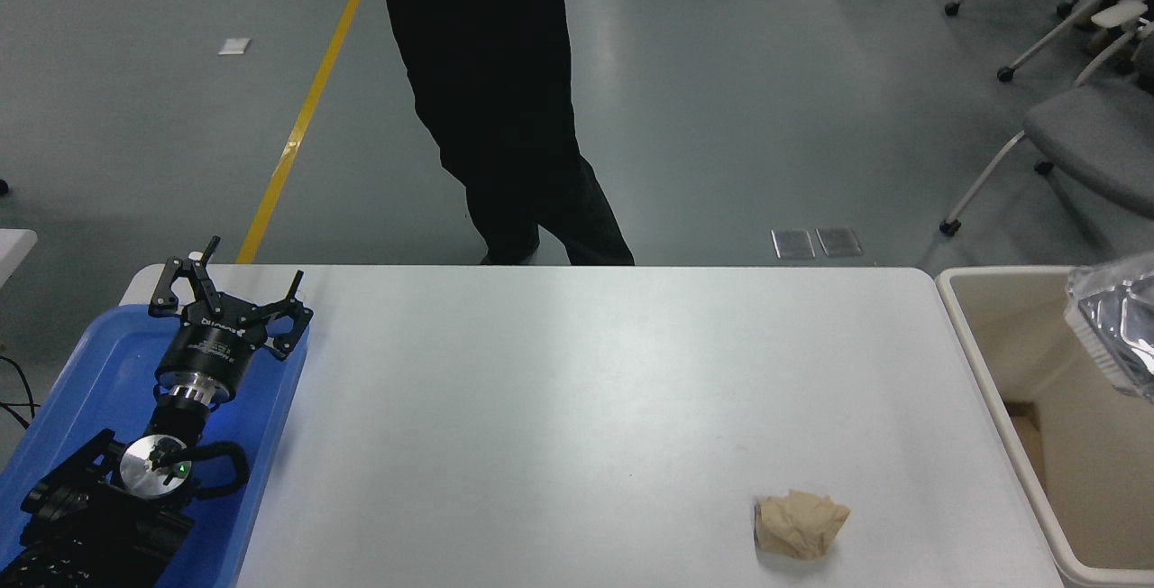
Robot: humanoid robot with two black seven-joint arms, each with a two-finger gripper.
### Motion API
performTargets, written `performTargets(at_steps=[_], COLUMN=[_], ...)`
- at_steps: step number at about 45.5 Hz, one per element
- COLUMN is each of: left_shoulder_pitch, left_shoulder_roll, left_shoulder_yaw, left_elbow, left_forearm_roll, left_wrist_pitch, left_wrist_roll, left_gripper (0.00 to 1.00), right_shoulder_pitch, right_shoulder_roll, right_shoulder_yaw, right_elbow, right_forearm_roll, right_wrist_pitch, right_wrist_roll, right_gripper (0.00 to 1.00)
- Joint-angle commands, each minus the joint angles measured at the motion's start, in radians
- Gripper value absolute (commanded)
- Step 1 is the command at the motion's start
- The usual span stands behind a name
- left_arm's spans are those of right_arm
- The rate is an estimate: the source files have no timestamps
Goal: Pick up foil plate and place in dustbin
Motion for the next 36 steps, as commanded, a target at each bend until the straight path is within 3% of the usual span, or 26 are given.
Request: performTargets(at_steps=[1,13,24,29,30,36], left_shoulder_pitch=[0.000,-0.001,-0.001,-0.001,-0.001,-0.001], left_shoulder_roll=[0.000,0.000,0.000,0.000,0.000,0.000], left_shoulder_yaw=[0.000,0.000,0.000,0.000,0.000,0.000], left_elbow=[0.000,0.000,0.000,0.000,0.000,0.000], left_forearm_roll=[0.000,0.000,0.000,0.000,0.000,0.000], left_wrist_pitch=[0.000,0.000,0.000,0.000,0.000,0.000], left_wrist_roll=[-0.001,-0.001,-0.001,-0.001,0.000,-0.001], left_gripper=[0.99,0.99,0.99,0.99,0.99,0.99], right_shoulder_pitch=[-0.214,-0.284,-0.289,-0.291,-0.292,-0.292], right_shoulder_roll=[0.072,0.128,0.135,0.141,0.144,0.144], right_shoulder_yaw=[0.189,0.209,0.211,0.212,0.212,0.214], right_elbow=[-0.141,-0.174,-0.174,-0.171,-0.171,-0.166], right_forearm_roll=[-0.107,-0.222,-0.236,-0.237,-0.237,-0.244], right_wrist_pitch=[-0.122,-0.254,-0.304,-0.356,-0.376,-0.387], right_wrist_roll=[-0.034,-0.020,-0.020,-0.022,-0.022,-0.022], right_gripper=[0.00,0.00,0.00,0.34,0.46,0.55])
